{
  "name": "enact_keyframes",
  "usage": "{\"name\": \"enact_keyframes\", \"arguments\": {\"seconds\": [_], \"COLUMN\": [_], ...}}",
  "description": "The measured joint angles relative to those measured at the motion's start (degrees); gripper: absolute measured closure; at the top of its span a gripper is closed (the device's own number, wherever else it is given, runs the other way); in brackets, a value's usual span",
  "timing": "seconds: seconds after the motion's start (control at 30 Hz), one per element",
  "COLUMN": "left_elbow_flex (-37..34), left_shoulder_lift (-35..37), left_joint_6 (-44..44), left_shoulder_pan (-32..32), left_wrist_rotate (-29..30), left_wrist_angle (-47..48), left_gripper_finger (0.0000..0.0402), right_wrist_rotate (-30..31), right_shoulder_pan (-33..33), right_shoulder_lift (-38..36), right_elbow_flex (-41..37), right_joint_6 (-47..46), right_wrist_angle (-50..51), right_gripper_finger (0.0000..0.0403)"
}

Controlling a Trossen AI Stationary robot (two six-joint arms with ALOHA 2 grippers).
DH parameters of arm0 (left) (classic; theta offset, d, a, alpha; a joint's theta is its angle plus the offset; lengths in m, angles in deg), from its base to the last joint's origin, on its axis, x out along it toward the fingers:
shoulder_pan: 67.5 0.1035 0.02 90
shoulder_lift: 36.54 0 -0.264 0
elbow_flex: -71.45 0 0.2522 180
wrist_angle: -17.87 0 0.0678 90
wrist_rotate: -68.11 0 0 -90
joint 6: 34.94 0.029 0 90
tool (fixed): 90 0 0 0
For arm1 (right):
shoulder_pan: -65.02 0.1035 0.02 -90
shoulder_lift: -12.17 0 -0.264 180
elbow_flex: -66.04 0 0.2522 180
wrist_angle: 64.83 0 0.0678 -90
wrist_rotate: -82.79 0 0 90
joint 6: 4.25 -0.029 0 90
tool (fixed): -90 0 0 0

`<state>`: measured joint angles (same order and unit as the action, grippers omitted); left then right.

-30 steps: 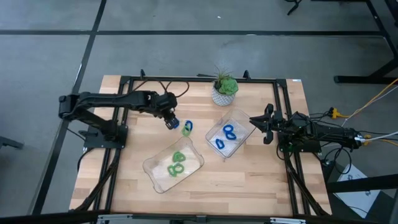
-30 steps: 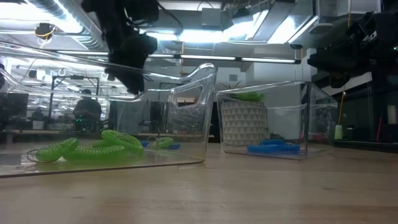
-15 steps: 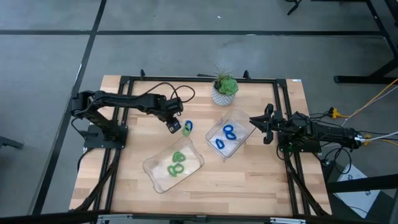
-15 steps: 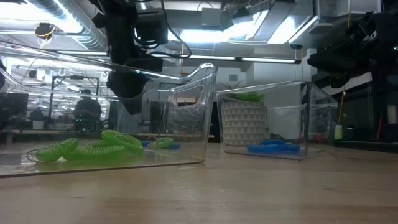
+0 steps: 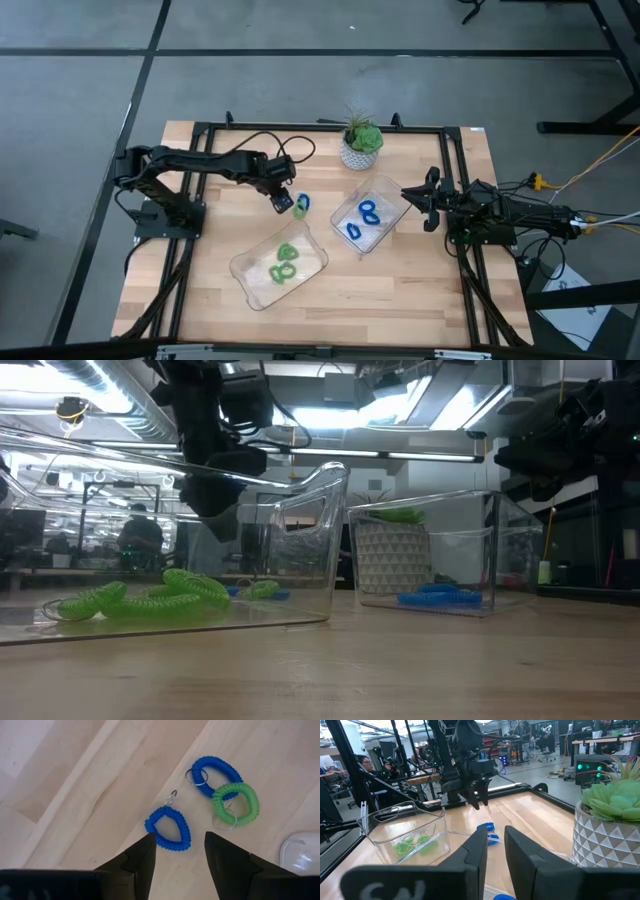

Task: Sort spring keychains
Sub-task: Put the blue spring keychain into the top transparent bin

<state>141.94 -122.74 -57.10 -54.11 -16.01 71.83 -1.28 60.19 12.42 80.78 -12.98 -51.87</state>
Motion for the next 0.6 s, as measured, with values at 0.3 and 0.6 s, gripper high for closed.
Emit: {"name": "enact_keyframes", "arguments": {"seconds": [0.3, 0.6], "left_elbow_flex": [0.0, 0.0], "left_shoulder_lift": [0.0, 0.0], "left_joint_6": [0.4, 0.4], "left_shoulder_pan": [2.7, 4.3], "left_wrist_rotate": [0.0, 0.0], "left_wrist_angle": [-0.1, -0.2], "left_gripper_finger": [0.024, 0.0244], "right_wrist_rotate": [0.0, 0.0], "right_shoulder_pan": [0.0, 0.0], "right_shoulder_lift": [0.0, 0.0], "right_elbow_flex": [0.0, 0.0], "right_joint_6": [0.0, 0.0], "right_wrist_angle": [0.0, 0.0], "right_gripper_finger": [0.0336, 0.0336]}}
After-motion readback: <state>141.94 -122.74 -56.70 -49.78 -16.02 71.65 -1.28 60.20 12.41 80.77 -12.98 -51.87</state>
